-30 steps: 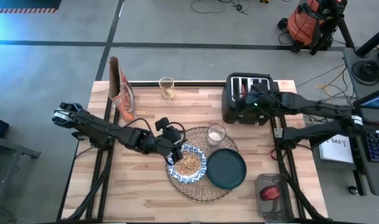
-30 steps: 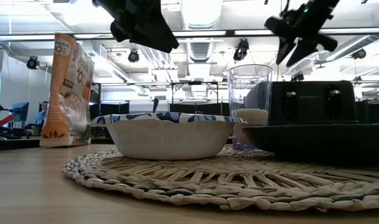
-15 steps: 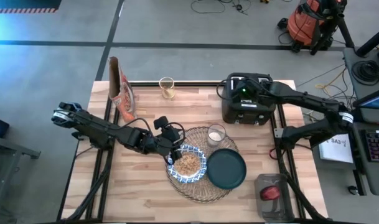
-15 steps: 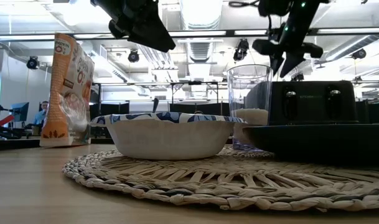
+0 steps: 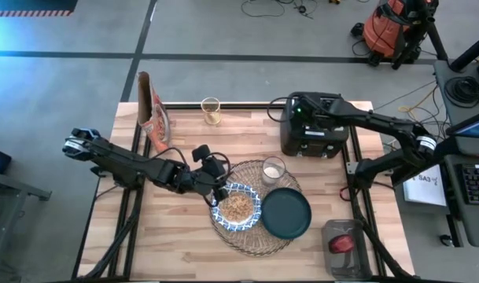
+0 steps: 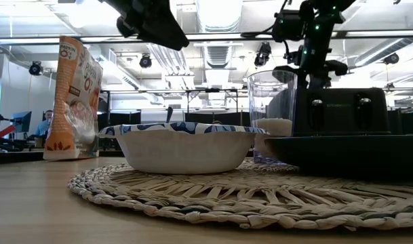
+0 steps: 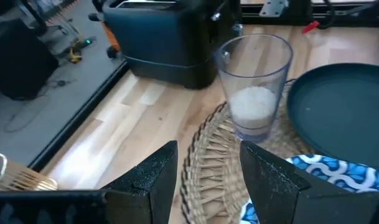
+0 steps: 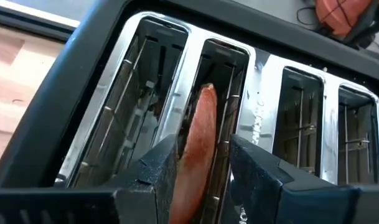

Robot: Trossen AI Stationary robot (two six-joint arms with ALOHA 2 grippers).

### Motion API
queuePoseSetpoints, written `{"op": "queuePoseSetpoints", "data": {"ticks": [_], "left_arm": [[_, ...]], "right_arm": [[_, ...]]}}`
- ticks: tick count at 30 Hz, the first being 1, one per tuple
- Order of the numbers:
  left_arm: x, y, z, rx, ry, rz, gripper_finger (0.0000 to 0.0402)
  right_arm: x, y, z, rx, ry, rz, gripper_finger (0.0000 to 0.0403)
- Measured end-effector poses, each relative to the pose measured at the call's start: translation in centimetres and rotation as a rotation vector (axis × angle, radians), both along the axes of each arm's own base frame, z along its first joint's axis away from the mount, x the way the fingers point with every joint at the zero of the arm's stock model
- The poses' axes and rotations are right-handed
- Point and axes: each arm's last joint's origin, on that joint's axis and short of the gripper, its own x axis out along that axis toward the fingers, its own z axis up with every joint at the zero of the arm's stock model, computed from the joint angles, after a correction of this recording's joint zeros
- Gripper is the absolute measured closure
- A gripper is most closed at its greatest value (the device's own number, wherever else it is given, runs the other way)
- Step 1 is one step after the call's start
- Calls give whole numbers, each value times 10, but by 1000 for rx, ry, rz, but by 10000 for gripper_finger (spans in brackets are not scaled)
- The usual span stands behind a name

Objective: Arrange a breakfast setting
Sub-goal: Put the brown bagel on the black plate

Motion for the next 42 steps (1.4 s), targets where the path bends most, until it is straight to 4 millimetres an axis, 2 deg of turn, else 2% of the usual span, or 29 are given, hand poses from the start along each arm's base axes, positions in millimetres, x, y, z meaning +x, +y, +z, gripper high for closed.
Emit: {"op": "queuePoseSetpoints", "data": {"ticks": [9,42], "left_arm": [[-1,1,-1,19,9,19,243],[-1,1,-1,25,13,25,243]], "right_arm": [[-1,-4,-3,5,13,-10,273],[0,-4,-1,-1,30,33,350]]}}
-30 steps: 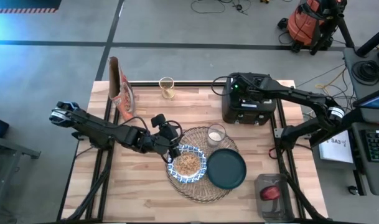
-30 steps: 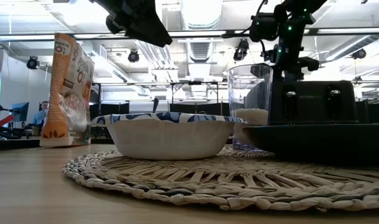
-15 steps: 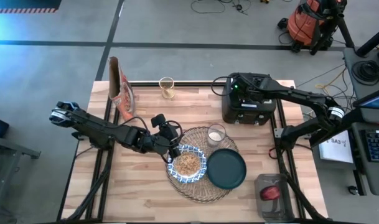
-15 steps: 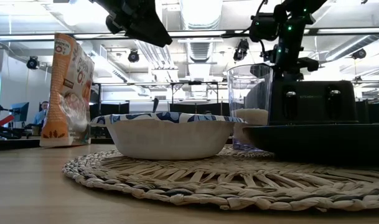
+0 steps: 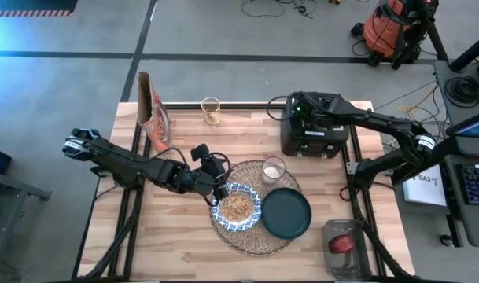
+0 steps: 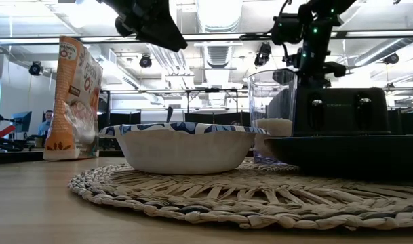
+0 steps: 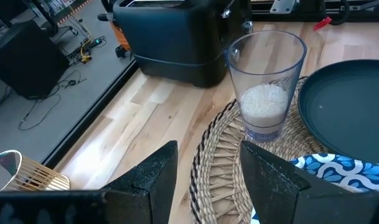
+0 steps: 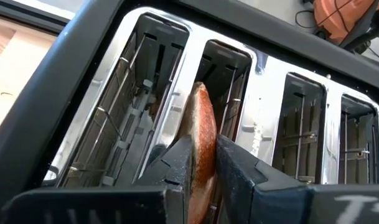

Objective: Arrange a breakfast setting
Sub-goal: Put the brown bagel on the black plate

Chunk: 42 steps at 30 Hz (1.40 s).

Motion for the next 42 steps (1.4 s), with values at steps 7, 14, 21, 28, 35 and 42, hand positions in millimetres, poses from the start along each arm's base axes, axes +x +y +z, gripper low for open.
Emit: {"op": "queuePoseSetpoints", "data": {"ticks": [7,14,21,28,35,42], "left_arm": [[-1,0,-1,4,12,1,243],[-1,0,-1,5,13,2,243],[-1,2,-1,6,17,5,243],[-1,2,-1,6,17,6,243],[-1,2,-1,6,17,6,243],[-1,2,-1,6,17,6,243]], "right_arm": [[2,-1,13,-26,-6,36,351],[4,-3,43,-66,-23,63,351],[0,0,83,-86,-37,80,351],[-7,9,115,7,-103,145,351],[-7,27,126,320,-306,328,351],[3,65,122,531,-294,532,351]]}}
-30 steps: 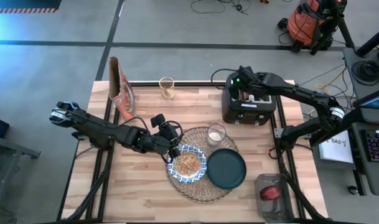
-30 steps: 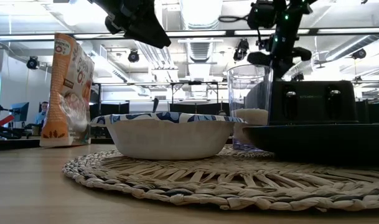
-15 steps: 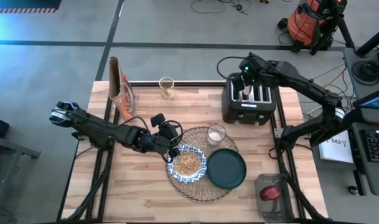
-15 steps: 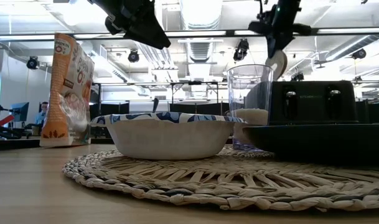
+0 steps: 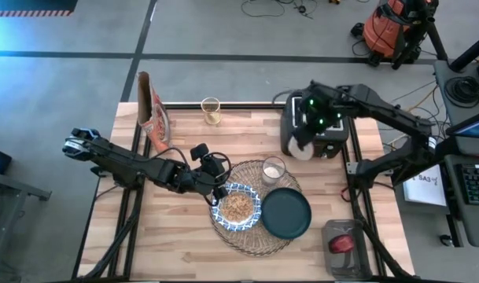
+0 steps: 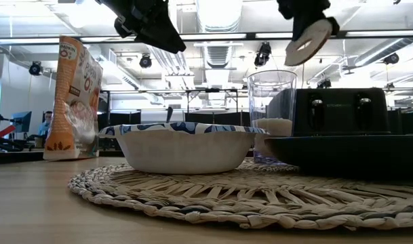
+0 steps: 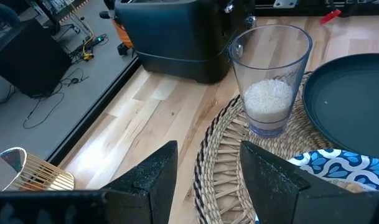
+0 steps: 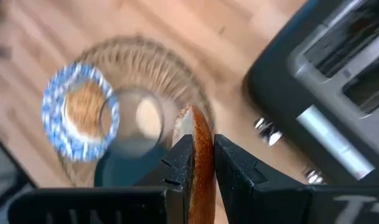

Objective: Arrange a breakfast setting
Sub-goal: Put the brown bagel on the black plate

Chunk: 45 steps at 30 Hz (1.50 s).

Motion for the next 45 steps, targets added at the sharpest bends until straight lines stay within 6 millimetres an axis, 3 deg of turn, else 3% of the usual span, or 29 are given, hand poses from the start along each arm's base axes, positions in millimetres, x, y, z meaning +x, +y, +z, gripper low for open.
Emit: {"op": "queuePoseSetpoints", "data": {"ticks": [7,13,19,24,29,38,45], "left_arm": [[0,0,0,0,0,0,243],[0,0,0,0,2,0,243],[0,0,0,1,4,0,243],[0,0,0,1,5,0,243],[0,0,0,-1,4,2,243],[0,0,0,-4,2,3,243],[0,0,0,-4,2,3,243]], "right_arm": [[12,46,-1,14,14,185,351],[22,96,-16,39,31,292,351],[29,141,-48,4,23,374,351],[34,166,-82,-12,-23,414,351],[38,175,-111,-35,-87,412,351],[32,171,-156,-46,-60,319,351],[28,170,-178,4,-55,266,351]]}}
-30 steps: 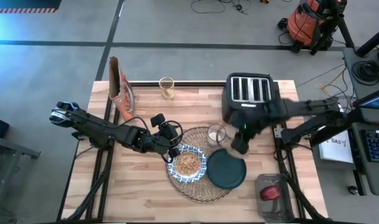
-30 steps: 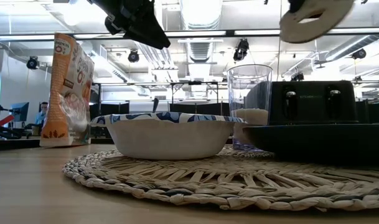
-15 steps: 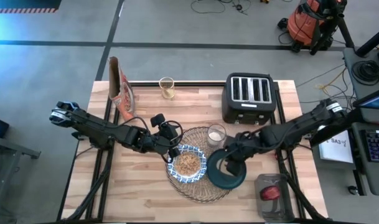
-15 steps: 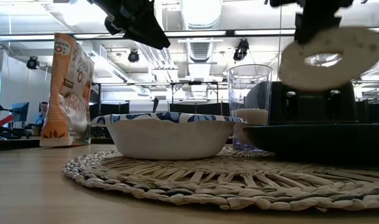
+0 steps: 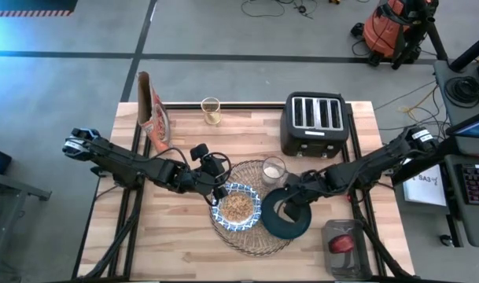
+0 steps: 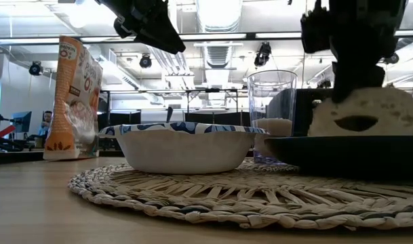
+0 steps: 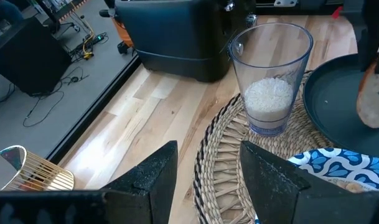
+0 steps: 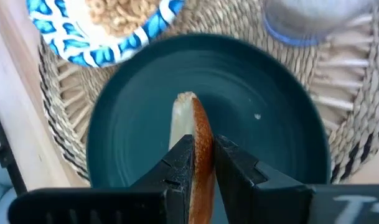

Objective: Arrange a breakfast setting
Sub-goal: Put the brown bagel on the black plate, then put the red apple to the left of the transparent glass of milk on the brown table mat

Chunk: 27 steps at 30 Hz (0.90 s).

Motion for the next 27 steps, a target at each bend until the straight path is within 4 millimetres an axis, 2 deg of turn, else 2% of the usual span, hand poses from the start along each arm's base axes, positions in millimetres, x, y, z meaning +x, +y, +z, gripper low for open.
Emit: {"op": "queuePoseSetpoints", "data": {"ticks": [7,15,20,27], "left_arm": [[0,0,0,0,0,0,243],[0,0,0,0,0,0,243],[0,0,0,0,0,0,243],[0,0,0,-2,-1,1,243]], "right_arm": [[-5,-1,-10,7,39,-10,345],[-5,-1,-8,5,43,3,289],[-2,1,5,27,54,27,263],[-1,3,32,85,108,22,262]]}}
